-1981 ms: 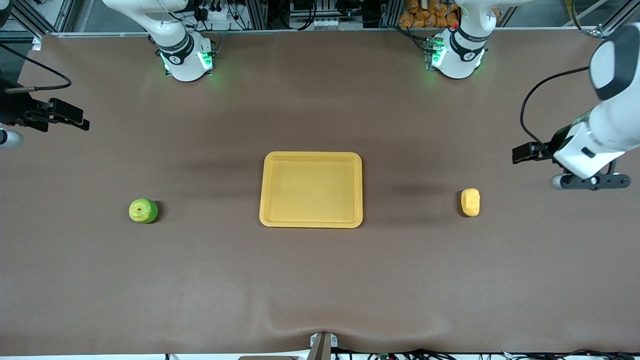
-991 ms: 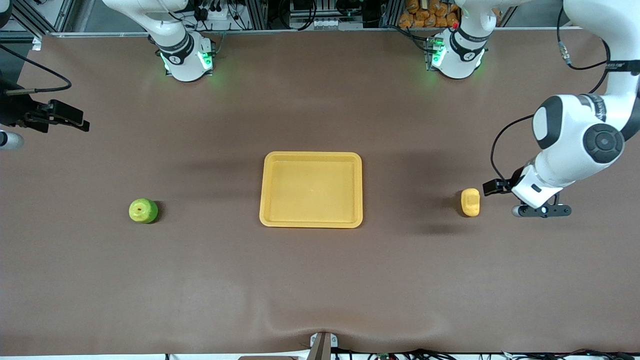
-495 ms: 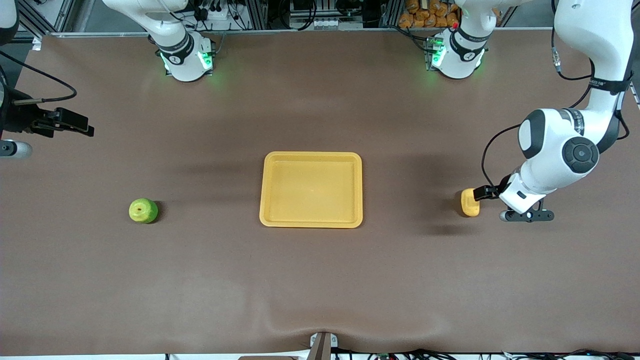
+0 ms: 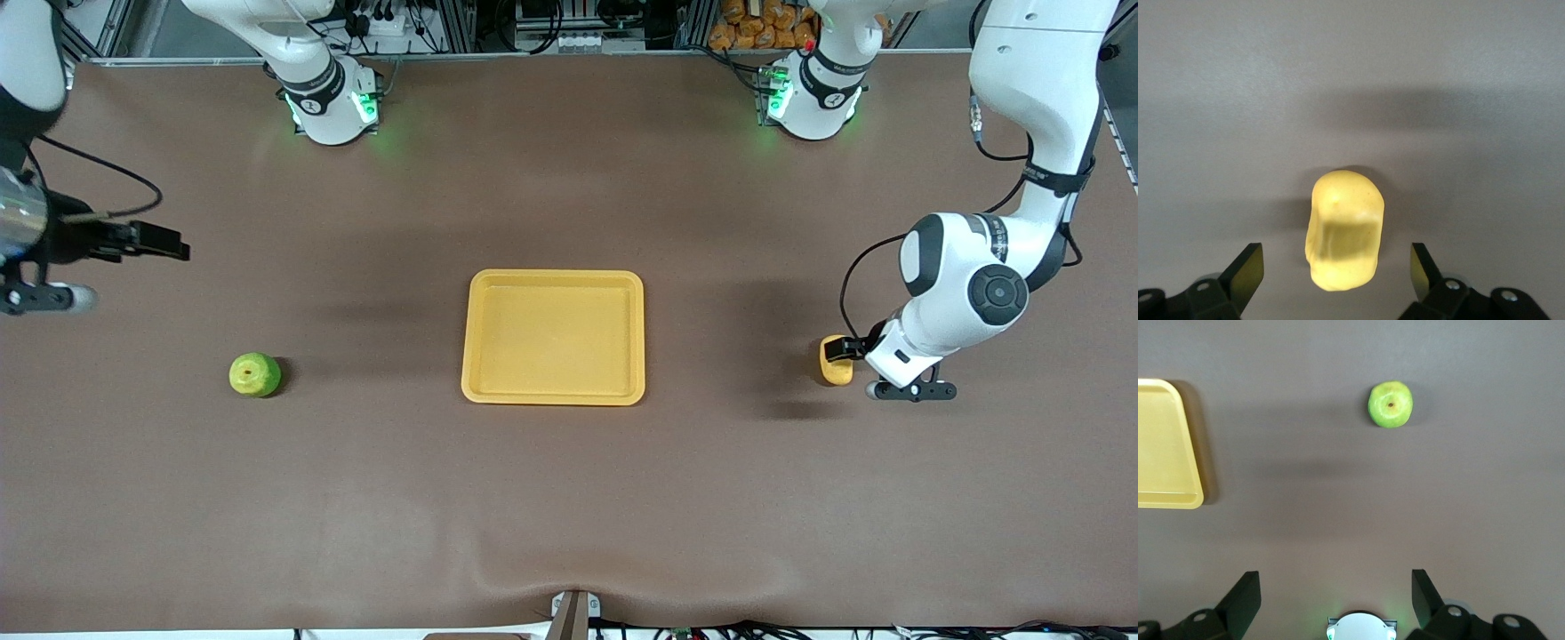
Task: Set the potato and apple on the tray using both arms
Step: 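Close the left gripper on the potato while the right gripper reaches the apple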
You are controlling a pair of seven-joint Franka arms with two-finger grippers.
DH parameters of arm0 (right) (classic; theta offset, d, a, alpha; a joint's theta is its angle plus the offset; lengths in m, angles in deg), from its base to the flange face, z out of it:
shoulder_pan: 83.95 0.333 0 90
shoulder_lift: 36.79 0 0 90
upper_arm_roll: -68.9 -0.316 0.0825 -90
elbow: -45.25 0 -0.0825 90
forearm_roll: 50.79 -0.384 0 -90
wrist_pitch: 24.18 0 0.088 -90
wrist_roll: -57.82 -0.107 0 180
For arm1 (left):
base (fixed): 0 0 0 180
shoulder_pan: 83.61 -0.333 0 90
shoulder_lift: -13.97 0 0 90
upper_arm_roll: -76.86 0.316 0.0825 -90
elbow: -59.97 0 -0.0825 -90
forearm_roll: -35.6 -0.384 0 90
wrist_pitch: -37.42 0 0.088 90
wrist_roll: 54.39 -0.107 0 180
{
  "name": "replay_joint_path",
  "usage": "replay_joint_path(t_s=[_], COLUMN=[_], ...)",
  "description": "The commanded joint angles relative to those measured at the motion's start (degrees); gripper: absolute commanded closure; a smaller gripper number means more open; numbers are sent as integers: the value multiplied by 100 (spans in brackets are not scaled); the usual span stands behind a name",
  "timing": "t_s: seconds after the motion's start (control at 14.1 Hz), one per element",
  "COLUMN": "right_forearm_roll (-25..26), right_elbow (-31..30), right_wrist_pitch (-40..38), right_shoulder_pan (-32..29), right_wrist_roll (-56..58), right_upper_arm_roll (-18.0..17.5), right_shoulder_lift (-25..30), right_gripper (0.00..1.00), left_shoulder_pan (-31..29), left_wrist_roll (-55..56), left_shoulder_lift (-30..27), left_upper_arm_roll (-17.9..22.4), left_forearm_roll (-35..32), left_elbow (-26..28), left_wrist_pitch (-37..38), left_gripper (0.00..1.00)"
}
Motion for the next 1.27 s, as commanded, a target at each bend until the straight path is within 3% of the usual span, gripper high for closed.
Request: replay_joint_path(t_s=[0.0,0.21,0.5,0.85,1.2], right_forearm_roll=[-31,65,222,952,979], right_elbow=[104,-316,-1704,-2689,-2867], right_wrist_pitch=[-48,187,1837,3919,5461], right_shoulder_pan=[-57,-40,-5,-14,-278], right_wrist_roll=[10,28,89,475,740], right_upper_arm_roll=[-29,-21,-21,-21,-21], right_shoulder_lift=[-382,-419,29,-5,-857], right_gripper=[0,0,0,0,0], left_shoulder_pan=[-10,-19,-1,-10,-1], left_wrist_roll=[24,41,50,33,24], left_shoulder_lift=[109,179,267,373,478], left_upper_arm_roll=[8,-1,8,8,8], left_forearm_roll=[-34,-34,-34,-34,-34], left_elbow=[15,15,15,-3,-3], left_wrist_pitch=[-169,-196,-204,-275,-275], left_gripper=[8,12,15,18,39])
